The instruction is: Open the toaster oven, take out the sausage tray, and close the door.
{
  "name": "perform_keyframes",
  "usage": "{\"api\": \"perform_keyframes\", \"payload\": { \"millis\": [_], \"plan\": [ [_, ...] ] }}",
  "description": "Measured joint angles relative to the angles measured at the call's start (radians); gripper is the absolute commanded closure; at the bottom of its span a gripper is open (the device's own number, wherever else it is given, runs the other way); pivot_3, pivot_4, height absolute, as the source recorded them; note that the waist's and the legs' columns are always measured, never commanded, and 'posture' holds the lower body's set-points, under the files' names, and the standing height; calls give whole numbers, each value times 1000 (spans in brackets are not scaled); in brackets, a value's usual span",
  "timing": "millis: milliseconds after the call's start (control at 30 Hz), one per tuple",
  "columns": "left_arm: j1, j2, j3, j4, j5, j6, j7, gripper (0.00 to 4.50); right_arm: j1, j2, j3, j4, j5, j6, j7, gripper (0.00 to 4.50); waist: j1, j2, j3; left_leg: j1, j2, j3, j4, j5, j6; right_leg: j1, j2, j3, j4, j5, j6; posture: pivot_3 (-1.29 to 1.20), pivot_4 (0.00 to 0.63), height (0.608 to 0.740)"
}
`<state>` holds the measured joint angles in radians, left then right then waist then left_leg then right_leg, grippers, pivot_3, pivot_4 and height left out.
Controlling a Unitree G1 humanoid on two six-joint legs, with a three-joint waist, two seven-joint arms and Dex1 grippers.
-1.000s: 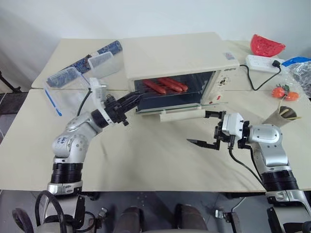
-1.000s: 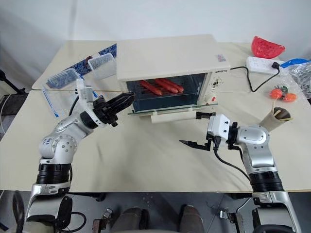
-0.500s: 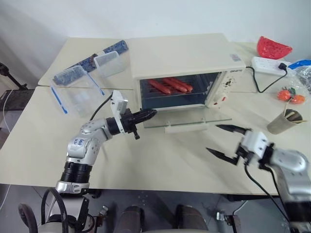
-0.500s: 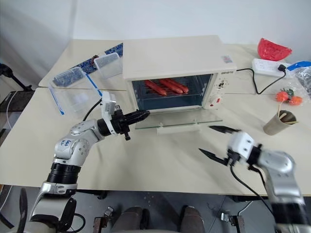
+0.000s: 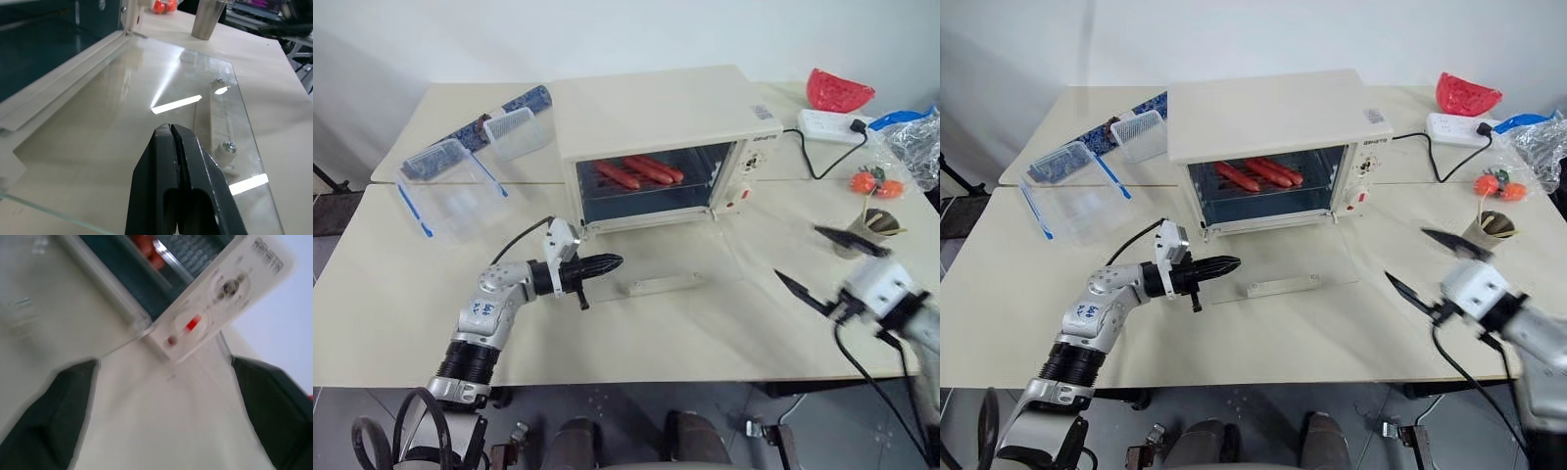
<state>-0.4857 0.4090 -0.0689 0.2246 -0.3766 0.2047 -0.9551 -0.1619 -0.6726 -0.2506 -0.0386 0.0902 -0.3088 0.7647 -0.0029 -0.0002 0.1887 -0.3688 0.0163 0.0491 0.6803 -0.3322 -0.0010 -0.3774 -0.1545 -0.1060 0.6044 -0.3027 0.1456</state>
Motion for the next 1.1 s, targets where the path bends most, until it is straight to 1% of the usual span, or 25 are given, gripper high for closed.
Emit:
{"api": "perform_keyframes", "payload": {
  "millis": [100, 133, 233, 333, 367, 433, 467, 500, 533, 600, 700, 767, 867, 900, 1000, 1100],
  "plan": [
    [34, 9, 38, -8, -10, -40, -12, 3617, -101, 50, 123, -29, -109, 70, -69, 0, 4, 0, 0, -2, 0, -1, 0, 0, 0, -1, 0, -1, 0, 0, 0, 0, 150, 740],
    [47, 13, 52, -15, -18, -44, -23, 3295, -119, 58, 151, -31, -130, 72, -77, 0, 9, 0, 0, -3, 0, -2, 0, 0, 0, -1, 0, -1, 0, 0, 0, 0, 150, 740],
    [112, 45, 129, -85, -94, -41, -62, 2375, -230, 98, 266, 7, -273, 30, -142, 0, 2, 0, 0, -3, 0, -2, 1, -1, 0, -1, 0, -1, -1, 0, 0, 0, 150, 740],
    [202, 113, 235, -186, -165, -28, -81, 1446, -365, 155, 395, 101, -483, -6, -277, 0, -10, 0, 0, -2, 0, -2, 0, -1, 0, -2, 0, -1, 1, 0, 0, 0, 150, 740],
    [219, 123, 260, -201, -177, -21, -80, 1218, -385, 159, 416, 128, -530, -11, -312, 0, -10, 1, 1, -2, 0, -2, 0, -1, -1, -2, 0, -1, 1, 0, 0, 0, 150, 740],
    [271, 143, 314, -221, -202, -13, -74, 571, -436, 174, 472, 196, -650, -5, -400, 0, -8, 1, 1, -3, 0, -3, 0, -1, -1, -2, 0, -1, 2, 0, 0, 0, 150, 740],
    [296, 147, 340, -225, -212, -10, -71, 307, -462, 179, 505, 228, -720, 8, -449, 0, -8, 1, 1, -3, 0, -3, 0, -1, -1, -2, 0, -1, 2, 0, 0, 0, 150, 740],
    [309, 149, 350, -227, -217, -7, -71, 43, -476, 180, 523, 244, -760, 15, -479, 0, -7, 1, 1, -3, 0, -4, 0, -1, -1, -3, 0, -1, 2, 0, 0, 0, 150, 740],
    [335, 154, 367, -245, -231, -1, -72, 43, -498, 184, 547, 262, -808, 24, -509, 0, -7, 1, 1, -4, 0, -3, 0, -1, -1, -4, 0, -1, 2, 0, 0, 0, 150, 740],
    [389, 160, 403, -288, -268, 13, -78, 43, -531, 196, 577, 298, -853, 25, -545, 0, -13, 1, 1, -4, 0, -4, 0, -1, -1, -4, 0, -1, 2, 0, 0, 0, 150, 740],
    [475, 163, 459, -327, -297, 22, -82, 43, -568, 232, 608, 351, -896, 32, -608, 0, -28, 1, 1, -4, 1, -4, -1, -1, -1, -5, 0, -1, 4, 0, 0, 0, 150, 740],
    [512, 163, 464, -345, -306, 30, -80, 43, -594, 248, 622, 395, -918, 45, -650, 0, -29, 1, 1, -4, 1, -3, -1, -1, -2, -6, 0, -1, 4, 0, 0, 0, 150, 740],
    [540, 161, 465, -374, -307, 37, -72, 0, -646, 274, 643, 450, -938, 51, -692, 582, -30, 1, 1, -4, 1, -3, -1, -1, -2, -6, 0, 0, 5, 0, -1, 0, 150, 740],
    [540, 161, 464, -376, -307, 37, -70, 0, -658, 284, 648, 460, -938, 51, -698, 873, -30, 1, 1, -4, 1, -3, -1, -1, -2, -6, 0, 0, 5, -1, -1, 0, 150, 740],
    [538, 158, 462, -378, -307, 37, -61, 0, -680, 298, 677, 493, -939, 50, -715, 1995, -30, 1, 1, -4, 1, -4, -1, -1, -2, -6, 0, 0, 6, -1, -1, 0, 150, 740],
    [530, 155, 458, -377, -307, 37, -55, 0, -691, 312, 691, 547, -950, 56, -741, 2975, -30, 1, 1, -4, 1, -4, -1, -1, -2, -7, 0, 0, 6, -1, -1, 0, 150, 740]
  ]
}}
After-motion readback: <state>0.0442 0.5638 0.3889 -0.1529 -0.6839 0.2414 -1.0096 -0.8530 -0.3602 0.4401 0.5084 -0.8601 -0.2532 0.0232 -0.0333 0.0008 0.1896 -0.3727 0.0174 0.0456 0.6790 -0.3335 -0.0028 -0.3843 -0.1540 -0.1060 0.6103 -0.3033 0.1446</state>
